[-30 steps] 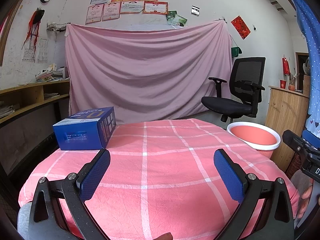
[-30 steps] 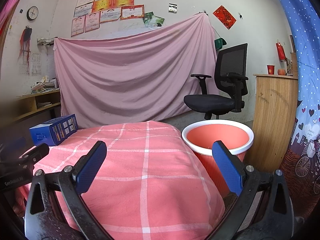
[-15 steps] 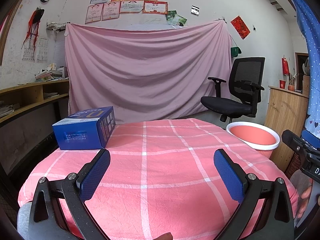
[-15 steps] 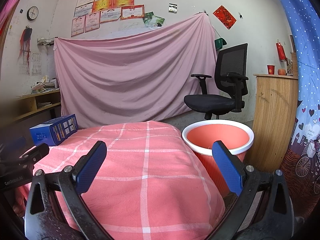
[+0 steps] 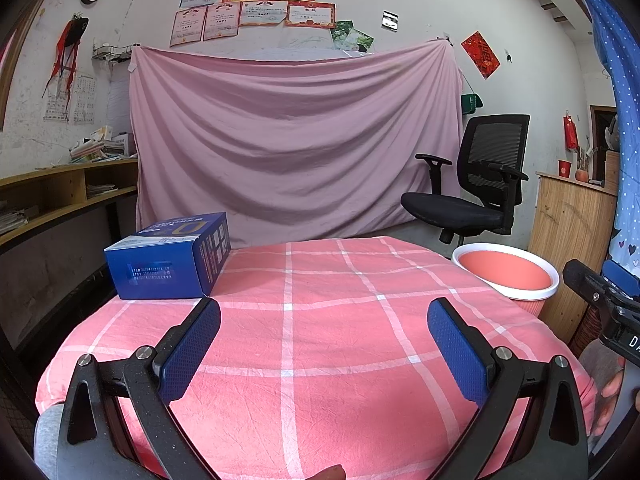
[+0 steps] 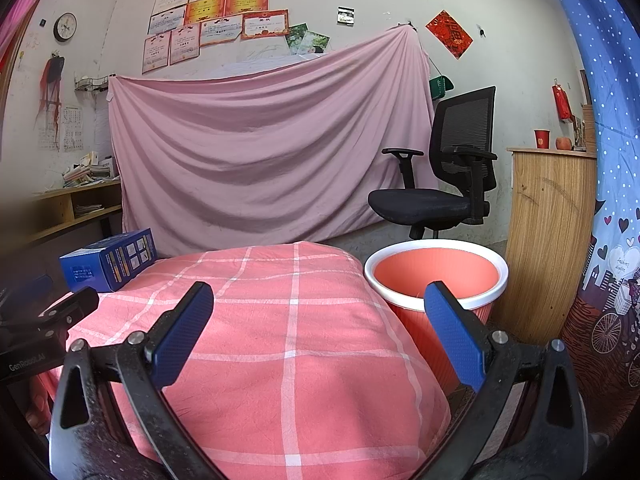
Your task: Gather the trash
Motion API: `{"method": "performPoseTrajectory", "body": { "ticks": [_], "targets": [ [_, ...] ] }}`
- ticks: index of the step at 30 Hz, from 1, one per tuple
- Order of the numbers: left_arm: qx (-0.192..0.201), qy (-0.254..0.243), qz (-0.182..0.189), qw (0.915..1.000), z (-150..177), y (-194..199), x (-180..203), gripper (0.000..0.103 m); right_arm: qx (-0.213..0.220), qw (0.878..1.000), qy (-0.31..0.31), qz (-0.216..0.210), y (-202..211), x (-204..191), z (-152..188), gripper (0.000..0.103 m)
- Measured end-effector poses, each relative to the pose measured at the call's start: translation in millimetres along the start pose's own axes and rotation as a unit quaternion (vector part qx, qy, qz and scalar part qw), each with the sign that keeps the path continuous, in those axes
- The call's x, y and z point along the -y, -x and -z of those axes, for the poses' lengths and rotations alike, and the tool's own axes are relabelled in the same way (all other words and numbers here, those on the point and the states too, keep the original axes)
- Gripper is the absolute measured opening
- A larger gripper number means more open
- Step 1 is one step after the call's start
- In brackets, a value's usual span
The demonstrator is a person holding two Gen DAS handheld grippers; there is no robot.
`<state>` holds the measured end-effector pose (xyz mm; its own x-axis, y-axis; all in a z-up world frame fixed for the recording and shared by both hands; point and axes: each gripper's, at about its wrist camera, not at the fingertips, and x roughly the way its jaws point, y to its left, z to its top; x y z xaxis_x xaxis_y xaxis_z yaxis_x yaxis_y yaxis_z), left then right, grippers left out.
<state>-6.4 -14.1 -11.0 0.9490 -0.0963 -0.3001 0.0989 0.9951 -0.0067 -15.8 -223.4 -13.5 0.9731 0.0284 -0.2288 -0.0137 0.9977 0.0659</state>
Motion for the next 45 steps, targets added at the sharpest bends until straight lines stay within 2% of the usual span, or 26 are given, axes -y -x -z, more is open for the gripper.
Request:
{"method": "performPoseTrajectory", "body": {
  "ticks": [45],
  "targets": [
    [-0.004,0.004,0.0,1.0,-1.0,-1.8,-3.2,0.101,-0.001,1.0,-0.001,-0.003,-1.6,-4.1,3.1,0.103]
  ]
}}
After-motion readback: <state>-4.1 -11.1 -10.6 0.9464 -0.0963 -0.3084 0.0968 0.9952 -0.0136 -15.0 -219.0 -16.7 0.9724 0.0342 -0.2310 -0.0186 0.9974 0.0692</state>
